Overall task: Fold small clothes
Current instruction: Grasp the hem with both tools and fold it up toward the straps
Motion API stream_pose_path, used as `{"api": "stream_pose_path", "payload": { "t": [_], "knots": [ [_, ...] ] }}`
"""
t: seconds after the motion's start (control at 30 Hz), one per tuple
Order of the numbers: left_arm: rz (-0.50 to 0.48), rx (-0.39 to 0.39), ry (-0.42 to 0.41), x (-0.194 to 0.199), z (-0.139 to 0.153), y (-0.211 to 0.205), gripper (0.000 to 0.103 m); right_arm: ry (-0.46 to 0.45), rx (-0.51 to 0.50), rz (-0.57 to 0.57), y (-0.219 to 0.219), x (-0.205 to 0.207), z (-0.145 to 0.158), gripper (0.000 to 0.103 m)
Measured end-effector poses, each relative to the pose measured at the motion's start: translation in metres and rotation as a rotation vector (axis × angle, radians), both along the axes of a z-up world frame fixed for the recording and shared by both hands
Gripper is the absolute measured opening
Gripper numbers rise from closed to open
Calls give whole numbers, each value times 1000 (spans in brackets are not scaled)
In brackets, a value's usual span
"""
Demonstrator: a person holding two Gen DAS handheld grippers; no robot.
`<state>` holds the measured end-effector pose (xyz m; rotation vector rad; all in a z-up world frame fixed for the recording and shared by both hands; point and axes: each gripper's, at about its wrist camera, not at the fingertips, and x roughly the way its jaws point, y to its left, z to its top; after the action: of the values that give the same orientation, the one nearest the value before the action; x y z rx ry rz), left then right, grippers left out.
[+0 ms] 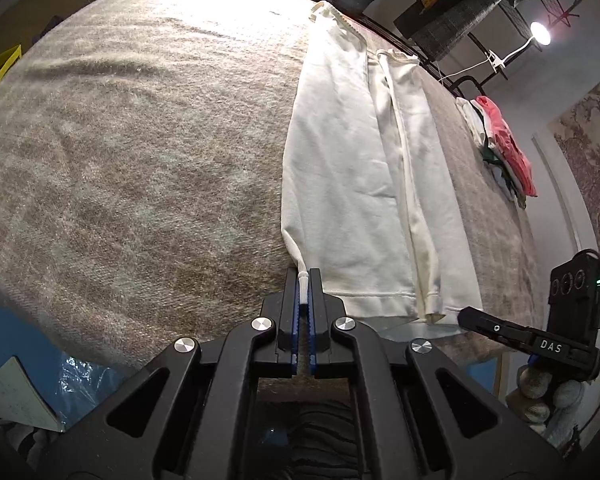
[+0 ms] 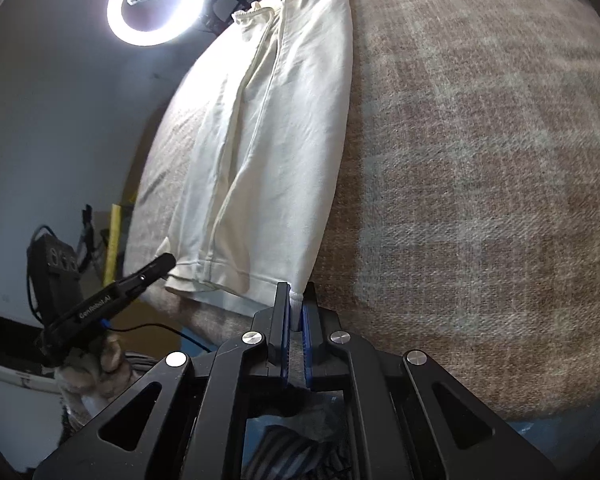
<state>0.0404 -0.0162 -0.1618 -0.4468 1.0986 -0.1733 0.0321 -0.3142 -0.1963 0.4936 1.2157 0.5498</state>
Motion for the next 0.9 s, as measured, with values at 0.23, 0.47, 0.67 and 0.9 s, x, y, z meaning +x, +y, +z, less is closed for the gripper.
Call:
{"api": "stream_pose_path", "payload": {
  "t": [0.23,0.47,0.67,0.9],
  "knots": [
    [-12,-7,5,10,12,-2,1,10,111,-37,-29,8,11,4],
    [-21,15,-8,37,33,0,0,-18,154,-63,-39,30,31,4],
    [-30,48,-36,78,50,-5,0,-69,131,-88,-42,62,50,4],
    [-30,75,-10,125,36,-13,0,-60,88,-122,-33,94,47,4]
  ]
}}
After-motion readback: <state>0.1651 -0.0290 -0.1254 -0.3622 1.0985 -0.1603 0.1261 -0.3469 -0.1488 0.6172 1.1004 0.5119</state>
